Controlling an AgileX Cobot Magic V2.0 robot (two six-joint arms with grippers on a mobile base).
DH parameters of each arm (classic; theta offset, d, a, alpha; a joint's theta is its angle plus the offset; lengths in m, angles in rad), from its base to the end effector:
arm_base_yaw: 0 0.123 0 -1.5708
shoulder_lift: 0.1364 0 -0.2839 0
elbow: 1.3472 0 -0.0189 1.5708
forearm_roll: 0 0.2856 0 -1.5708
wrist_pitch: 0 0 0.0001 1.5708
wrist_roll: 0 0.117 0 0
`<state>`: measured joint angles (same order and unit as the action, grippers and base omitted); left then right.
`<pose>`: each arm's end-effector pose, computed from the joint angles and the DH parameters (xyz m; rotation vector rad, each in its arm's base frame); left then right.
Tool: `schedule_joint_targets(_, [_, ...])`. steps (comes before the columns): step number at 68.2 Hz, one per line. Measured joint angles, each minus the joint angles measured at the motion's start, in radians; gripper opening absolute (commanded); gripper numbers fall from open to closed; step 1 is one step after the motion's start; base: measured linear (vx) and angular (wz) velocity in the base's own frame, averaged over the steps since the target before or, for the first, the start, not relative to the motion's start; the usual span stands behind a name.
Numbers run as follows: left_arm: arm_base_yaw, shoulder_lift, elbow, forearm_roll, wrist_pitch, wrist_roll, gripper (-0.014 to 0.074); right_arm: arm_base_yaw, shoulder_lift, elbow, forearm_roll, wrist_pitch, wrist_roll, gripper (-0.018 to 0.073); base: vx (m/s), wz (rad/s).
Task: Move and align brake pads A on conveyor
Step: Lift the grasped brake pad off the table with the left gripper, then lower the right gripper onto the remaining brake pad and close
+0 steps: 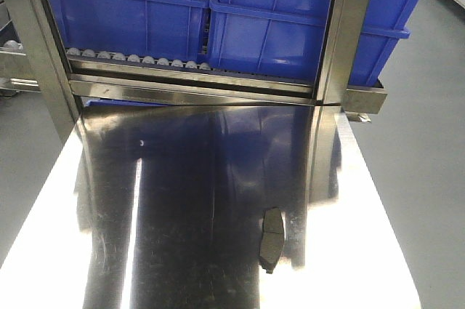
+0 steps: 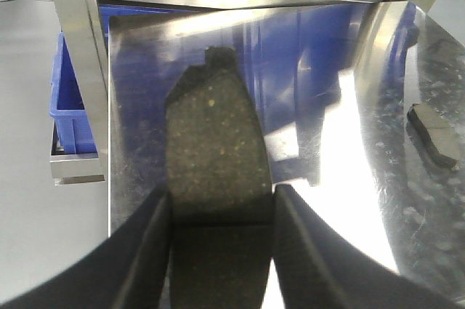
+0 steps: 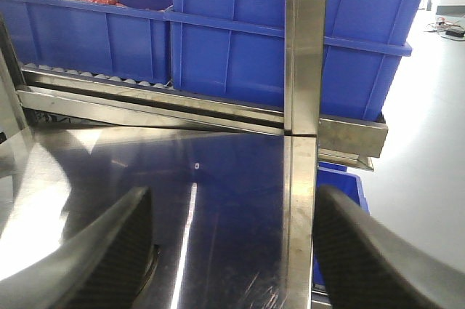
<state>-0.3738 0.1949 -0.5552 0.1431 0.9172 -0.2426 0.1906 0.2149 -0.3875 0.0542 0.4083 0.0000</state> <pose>0.0837 -0.0186 0.3038 0.1513 2.0336 -0.2172 0.1176 0.0253 0.2950 -0.1371 1.7172 0.1964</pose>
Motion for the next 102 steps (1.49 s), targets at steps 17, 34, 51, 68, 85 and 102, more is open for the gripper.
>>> schedule_joint_targets(17, [0.000,0.000,0.000,0.000,0.001,0.000,-0.0006,0.000,0.000,0.000,0.000,-0.007,0.000,0.0452,0.00,0.00])
schedule_joint_targets(34, [0.000,0.000,0.000,0.000,0.001,0.000,-0.0006,0.000,0.124,-0.053,0.001,0.061,0.000,0.0452,0.00,0.00])
schedule_joint_targets(51, [0.000,0.000,0.000,0.000,0.001,0.000,-0.0006,0.000,0.459,-0.232,0.028,0.260,0.000,0.0452,0.00,0.00])
schedule_joint_targets(68, [0.000,0.000,0.000,0.000,0.001,0.000,-0.0006,0.000,0.725,-0.296,0.076,0.327,0.009,0.0452,0.00,0.00])
schedule_joint_targets(85, [0.000,0.000,0.000,0.000,0.001,0.000,-0.0006,0.000,0.925,-0.299,0.082,0.319,0.011,0.0452,0.00,0.00])
schedule_joint_targets(102, [0.000,0.000,0.000,0.000,0.001,0.000,-0.0006,0.013,1.110,-0.351,0.139,0.286,0.024,0.0452,0.00,0.00])
